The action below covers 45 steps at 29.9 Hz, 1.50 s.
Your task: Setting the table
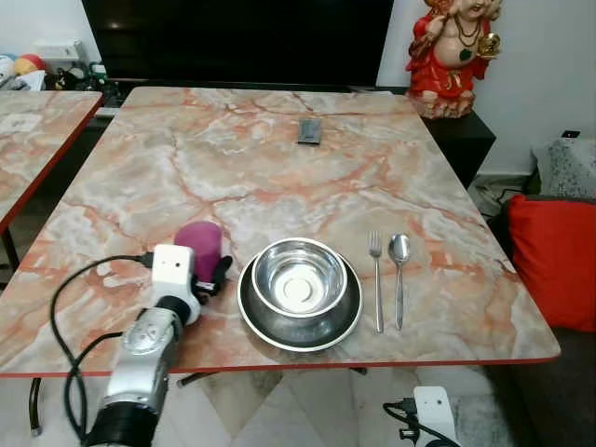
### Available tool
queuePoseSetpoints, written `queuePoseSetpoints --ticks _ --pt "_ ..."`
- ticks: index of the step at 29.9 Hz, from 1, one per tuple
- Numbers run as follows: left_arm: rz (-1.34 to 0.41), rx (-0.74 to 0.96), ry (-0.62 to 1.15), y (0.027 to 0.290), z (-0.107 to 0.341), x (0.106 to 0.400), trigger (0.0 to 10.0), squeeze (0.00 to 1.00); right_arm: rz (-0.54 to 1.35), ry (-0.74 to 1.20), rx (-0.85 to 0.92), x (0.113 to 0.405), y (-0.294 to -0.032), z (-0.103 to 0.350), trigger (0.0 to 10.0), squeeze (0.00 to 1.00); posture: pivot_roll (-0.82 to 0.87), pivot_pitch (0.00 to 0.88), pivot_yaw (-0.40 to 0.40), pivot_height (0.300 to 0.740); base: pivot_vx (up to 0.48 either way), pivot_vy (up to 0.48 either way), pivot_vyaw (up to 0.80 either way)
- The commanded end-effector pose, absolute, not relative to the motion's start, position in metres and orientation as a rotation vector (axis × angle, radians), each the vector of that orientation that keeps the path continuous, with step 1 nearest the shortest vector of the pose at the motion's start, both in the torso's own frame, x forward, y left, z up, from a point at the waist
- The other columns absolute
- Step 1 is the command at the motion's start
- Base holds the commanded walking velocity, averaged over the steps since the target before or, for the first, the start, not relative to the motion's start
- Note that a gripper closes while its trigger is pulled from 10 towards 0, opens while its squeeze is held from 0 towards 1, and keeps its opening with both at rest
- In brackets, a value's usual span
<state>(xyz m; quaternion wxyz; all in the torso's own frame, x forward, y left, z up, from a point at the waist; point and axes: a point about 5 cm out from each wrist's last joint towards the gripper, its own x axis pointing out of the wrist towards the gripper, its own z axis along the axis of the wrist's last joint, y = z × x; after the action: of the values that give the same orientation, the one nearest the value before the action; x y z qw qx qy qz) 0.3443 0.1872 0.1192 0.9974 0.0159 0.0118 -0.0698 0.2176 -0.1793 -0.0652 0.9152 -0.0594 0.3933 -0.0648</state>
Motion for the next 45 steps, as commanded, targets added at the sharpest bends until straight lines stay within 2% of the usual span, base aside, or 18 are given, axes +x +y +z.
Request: queuePoseSetpoints --ticks 1,15,31,32,33,34,45 --pt "-0.132 0.014 0.026 0.185 0.12 0.348 10.0 0.0 -0.145 0.829 -0.118 0.212 -0.181 -0.068 10.0 0.0 0.02 0.092 -0.046 0.74 0.0 0.0 0.0" --pt "-0.093 0.074 0.027 0.182 0.122 0.358 10.0 0.0 -0.148 0.831 -0.116 0.212 -0.181 -0.068 10.0 0.0 0.02 0.106 -0.053 0.74 0.0 0.0 0.0" --pt "-0.136 0.081 0.038 0.174 0.117 0.358 10.0 0.0 -0.146 0.83 -0.115 0.212 -0.18 -0.068 10.0 0.0 0.02 0.113 -0.052 0.74 0.0 0.0 0.0" --pt "-0.134 0.081 0.039 0.174 0.116 0.358 10.0 0.02 -0.146 0.83 -0.115 0.212 -0.18 -0.068 10.0 0.0 0.02 0.114 -0.051 0.74 0.0 0.0 0.0" --pt "-0.133 0.081 0.039 0.174 0.116 0.358 10.0 0.49 -0.147 0.83 -0.115 0.212 -0.18 -0.068 10.0 0.0 0.02 0.113 -0.051 0.74 0.0 0.0 0.0" --pt "-0.133 0.082 0.038 0.174 0.116 0.358 10.0 0.58 -0.147 0.83 -0.114 0.212 -0.18 -0.068 10.0 0.0 0.02 0.113 -0.051 0.74 0.0 0.0 0.0" --pt "-0.132 0.075 0.026 0.177 0.117 0.357 10.0 0.58 -0.145 0.83 -0.115 0.212 -0.18 -0.068 10.0 0.0 0.02 0.116 -0.052 0.74 0.0 0.0 0.0"
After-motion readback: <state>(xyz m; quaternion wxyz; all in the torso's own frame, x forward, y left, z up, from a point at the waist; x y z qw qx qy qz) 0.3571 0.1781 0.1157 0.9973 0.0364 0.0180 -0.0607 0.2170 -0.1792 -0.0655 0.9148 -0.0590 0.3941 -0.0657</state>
